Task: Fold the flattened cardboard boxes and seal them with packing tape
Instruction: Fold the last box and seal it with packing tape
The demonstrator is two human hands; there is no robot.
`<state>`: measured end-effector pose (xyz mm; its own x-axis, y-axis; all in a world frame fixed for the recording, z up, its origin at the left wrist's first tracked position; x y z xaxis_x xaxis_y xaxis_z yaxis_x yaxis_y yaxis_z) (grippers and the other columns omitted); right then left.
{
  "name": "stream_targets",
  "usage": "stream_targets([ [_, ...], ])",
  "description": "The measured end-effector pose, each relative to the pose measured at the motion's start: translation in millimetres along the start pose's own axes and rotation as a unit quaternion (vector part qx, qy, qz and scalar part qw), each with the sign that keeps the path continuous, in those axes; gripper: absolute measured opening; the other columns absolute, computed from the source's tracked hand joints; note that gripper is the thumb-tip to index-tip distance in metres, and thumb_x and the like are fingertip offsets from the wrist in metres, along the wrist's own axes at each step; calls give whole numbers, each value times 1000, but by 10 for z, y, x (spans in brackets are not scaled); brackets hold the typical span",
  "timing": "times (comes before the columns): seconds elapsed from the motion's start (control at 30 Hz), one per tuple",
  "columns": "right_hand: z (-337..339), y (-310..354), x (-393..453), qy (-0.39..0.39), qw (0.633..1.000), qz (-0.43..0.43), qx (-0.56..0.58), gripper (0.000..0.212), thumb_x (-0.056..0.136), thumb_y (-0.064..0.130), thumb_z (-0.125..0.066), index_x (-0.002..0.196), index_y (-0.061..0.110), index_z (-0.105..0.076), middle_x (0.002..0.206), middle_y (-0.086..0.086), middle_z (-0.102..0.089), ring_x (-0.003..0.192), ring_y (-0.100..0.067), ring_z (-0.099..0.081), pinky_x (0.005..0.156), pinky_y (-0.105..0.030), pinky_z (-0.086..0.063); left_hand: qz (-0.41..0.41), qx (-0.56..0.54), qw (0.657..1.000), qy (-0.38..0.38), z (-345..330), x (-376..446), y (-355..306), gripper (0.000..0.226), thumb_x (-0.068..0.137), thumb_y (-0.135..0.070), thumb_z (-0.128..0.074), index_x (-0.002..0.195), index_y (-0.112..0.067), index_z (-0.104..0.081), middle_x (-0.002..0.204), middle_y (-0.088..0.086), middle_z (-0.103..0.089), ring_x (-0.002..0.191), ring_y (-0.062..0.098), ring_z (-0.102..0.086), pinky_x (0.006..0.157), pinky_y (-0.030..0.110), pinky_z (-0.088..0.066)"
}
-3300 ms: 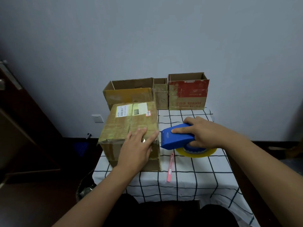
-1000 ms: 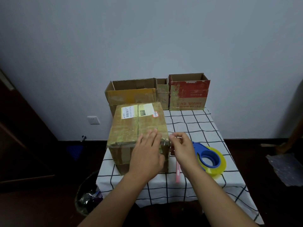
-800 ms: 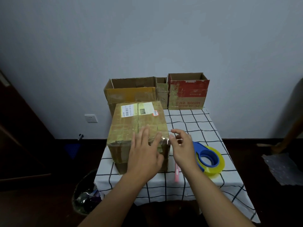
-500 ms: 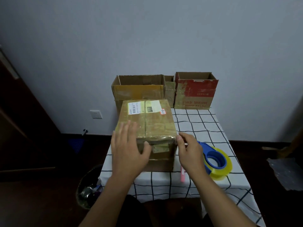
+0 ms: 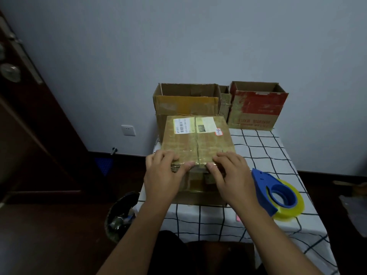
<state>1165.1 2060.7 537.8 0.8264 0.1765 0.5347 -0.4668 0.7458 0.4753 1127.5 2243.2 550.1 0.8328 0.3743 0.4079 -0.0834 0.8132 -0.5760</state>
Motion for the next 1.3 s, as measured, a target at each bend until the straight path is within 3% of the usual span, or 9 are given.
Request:
stream_targets([
  [0.1,-44,23,9,-9,1000,-3,-12,26,90,37,-66,102,15,-70,112,3,-65,109,-20,-49,85,-44,-51,-29,16,999,-41,-72,3,40,56,74,-73,-52,89,-21,-64,97,-11,-51,105,15,-39,64,29,-35],
  [0.27,-55,-34,-29,-7,1000,7,0,46,86,54,-55,107,15,-70,119,3,-64,117,-21,-47,91,-44,-47,-64,12,996,-59,-80,-9,131,54,74,-73,-55,91,-23,-64,98,-9,-57,101,10,-37,58,27,-36],
  [0.43,-85,-12,-36,-17,998,21,-49,38,84,46,-64,107,16,-68,118,1,-64,116,-22,-45,87,-47,-49,-102,47,989,-96,-105,-19,153,49,76,-67,-60,90,-20,-66,97,-6,-62,97,13,-42,55,24,-35],
  [0.63,-52,-32,-45,-6,997,38,-69,45,81,50,-65,111,16,-68,119,0,-65,117,-26,-51,87,-44,-49,-138,59,982,-112,-130,-26,208,50,79,-68,-59,93,-20,-68,101,-5,-64,96,15,-45,53,22,-35],
  [0.77,-59,29,-24,-19,993,45,-105,32,79,38,-76,101,17,-66,112,0,-64,107,-26,-53,80,-43,-50,-160,76,974,-140,-201,-22,216,50,82,-65,-56,92,-17,-67,100,-2,-66,93,18,-47,54,22,-37],
  [0.87,-56,36,-31,-22,993,47,-107,32,78,38,-77,100,17,-65,111,0,-64,106,-25,-52,79,-42,-50,-165,56,975,-137,-195,-22,289,50,81,-63,-56,97,-18,-70,106,-3,-67,98,19,-49,57,24,-42],
  [1.0,-19,-1,-21,-1,996,40,-85,40,81,52,-66,103,19,-66,114,3,-62,109,-21,-48,80,-38,-46,-166,47,978,-118,-185,-18,302,48,82,-60,-55,99,-18,-71,108,-2,-67,100,18,-47,59,25,-43],
  [1.1,-28,18,-3,-6,994,48,-96,33,85,47,-64,101,19,-65,110,1,-63,104,-23,-52,77,-35,-41,-147,34,983,-103,-180,-12,287,47,81,-60,-56,100,-20,-70,110,-5,-66,102,17,-46,61,24,-42],
  [1.3,-22,21,-20,-3,993,46,-106,34,84,48,-65,102,19,-65,111,2,-63,105,-23,-51,78,-36,-44,-152,-21,985,-77,-111,10,362,39,85,-52,-56,105,-22,-71,112,-9,-65,103,12,-44,65,25,-43],
])
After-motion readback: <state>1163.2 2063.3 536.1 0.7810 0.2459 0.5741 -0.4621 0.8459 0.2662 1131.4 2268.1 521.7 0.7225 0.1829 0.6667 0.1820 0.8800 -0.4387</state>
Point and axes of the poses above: each hand's wrist, its own x-axis towards the middle knuckle, its own z-axis out of the back of the hand, y = z × x, the point moved 1 cm from there along x, towards the middle knuckle
